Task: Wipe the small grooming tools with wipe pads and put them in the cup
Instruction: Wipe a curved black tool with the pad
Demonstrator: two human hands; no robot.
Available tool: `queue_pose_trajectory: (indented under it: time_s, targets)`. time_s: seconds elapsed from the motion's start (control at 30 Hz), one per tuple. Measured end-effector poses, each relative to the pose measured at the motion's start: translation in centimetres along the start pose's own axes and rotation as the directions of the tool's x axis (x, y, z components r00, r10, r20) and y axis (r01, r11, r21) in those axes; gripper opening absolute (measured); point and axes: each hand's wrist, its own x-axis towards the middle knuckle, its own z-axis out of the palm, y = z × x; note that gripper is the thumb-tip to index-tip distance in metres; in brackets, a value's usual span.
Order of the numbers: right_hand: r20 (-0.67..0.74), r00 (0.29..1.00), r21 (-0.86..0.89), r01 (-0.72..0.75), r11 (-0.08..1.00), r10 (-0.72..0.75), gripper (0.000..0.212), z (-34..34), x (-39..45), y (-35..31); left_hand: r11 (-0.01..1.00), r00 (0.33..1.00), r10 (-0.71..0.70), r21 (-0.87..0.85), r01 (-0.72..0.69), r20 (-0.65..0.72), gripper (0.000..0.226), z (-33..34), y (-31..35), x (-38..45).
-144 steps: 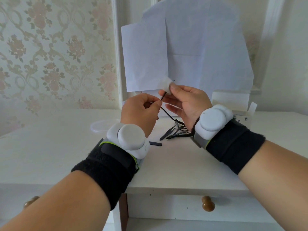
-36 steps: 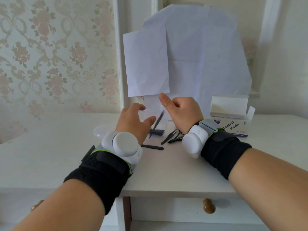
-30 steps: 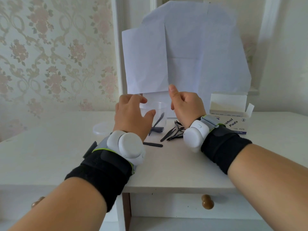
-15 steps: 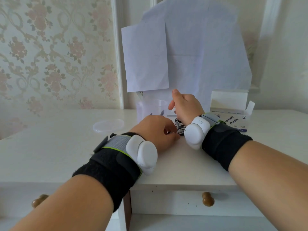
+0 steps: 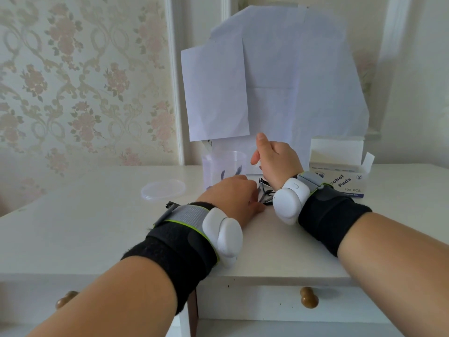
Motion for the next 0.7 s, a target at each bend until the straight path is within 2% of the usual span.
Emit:
queue_pose_trajectory:
  time_s: [0.17,0.37,0.6,0.7]
  targets:
    - [-0.016,1.0,-0.013,0.001,1.0,-0.001,0.059,-0.15,0.09,0.03,0.989,0.998,0.044,0.137,-0.049,0.043,0.024,-0.07,0.07,0.67]
    - [-0.014,1.0,-0.031,-0.001,1.0,0.001,0.057,-0.22,0.09,-0.04,0.968,0.993,0.107,0.236,-0.091,-0.054,0.02,0.1,0.34,0.41]
    - [-0.049,0.998,-0.081,0.042,0.996,-0.046,0.047,-0.31,0.32,0.03,0.954,0.998,0.05,0.298,-0.038,-0.033,0.029,-0.08,0.73,0.52]
    - [-0.13,0.988,-0.093,0.071,0.993,-0.083,0.044,-0.33,0.53,0.16,0.967,1.0,0.014,0.254,-0.011,-0.014,0.027,-0.24,0.72,0.42]
